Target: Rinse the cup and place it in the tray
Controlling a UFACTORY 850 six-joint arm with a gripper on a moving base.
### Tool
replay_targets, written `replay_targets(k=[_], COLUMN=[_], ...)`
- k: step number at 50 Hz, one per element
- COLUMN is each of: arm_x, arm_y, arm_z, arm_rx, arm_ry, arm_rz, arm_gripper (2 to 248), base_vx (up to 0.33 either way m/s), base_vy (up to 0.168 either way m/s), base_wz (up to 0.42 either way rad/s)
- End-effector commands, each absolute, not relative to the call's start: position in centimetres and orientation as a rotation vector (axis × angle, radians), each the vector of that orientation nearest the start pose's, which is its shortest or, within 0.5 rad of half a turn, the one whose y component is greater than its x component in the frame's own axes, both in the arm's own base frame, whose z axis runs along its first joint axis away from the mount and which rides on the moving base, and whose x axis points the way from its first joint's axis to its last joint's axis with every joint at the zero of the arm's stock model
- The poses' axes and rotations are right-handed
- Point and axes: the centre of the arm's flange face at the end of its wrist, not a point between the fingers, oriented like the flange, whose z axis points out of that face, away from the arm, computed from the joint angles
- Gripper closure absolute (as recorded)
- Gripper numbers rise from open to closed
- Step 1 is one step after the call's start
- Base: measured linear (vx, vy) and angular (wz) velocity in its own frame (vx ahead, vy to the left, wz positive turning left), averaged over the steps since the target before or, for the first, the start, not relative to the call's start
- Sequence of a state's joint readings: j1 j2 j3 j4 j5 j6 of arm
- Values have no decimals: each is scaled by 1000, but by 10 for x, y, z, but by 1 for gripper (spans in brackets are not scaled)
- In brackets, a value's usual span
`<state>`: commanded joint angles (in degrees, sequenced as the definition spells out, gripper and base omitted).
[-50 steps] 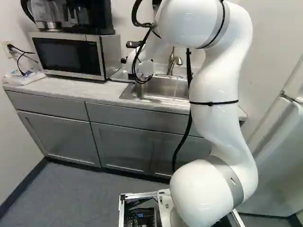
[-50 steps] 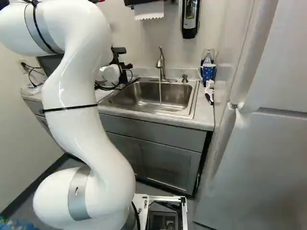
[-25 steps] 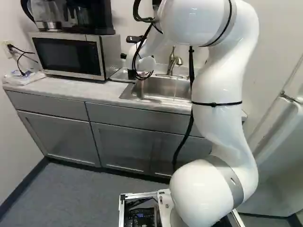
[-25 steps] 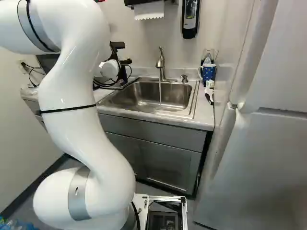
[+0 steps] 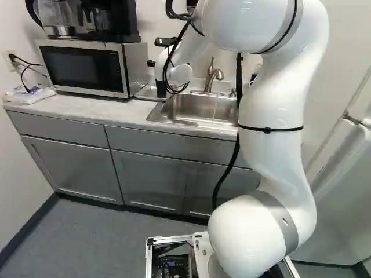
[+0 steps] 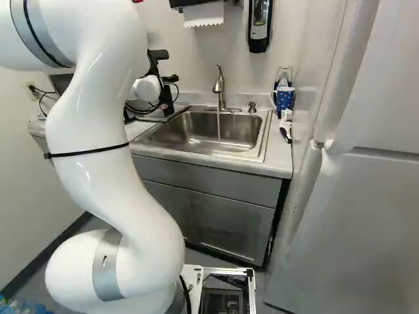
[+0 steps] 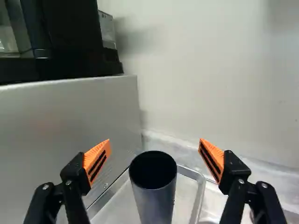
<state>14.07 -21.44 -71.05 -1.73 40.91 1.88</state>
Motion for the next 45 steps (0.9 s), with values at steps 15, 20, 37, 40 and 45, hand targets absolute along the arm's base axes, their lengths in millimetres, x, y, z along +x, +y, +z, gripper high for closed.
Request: replay_targets(k=[15,20,37,40,45], arm_x=[631,630,627,626,625], arm_y=[154,152,142,140,136], arm_z=[583,587,604,607,612], arm_rx=[-2053,-2055,-2065,-2068,-2072], arm_ry=[-257,-254,-241,-238,-234], arm_rz=[-2105,-2108,-2114,-2115,-2117], arm_gripper=[3,3,3,3,3], base_vx=[0,0,0,0,0], base_vy=[0,0,0,0,0], base_wz=[0,0,0,0,0])
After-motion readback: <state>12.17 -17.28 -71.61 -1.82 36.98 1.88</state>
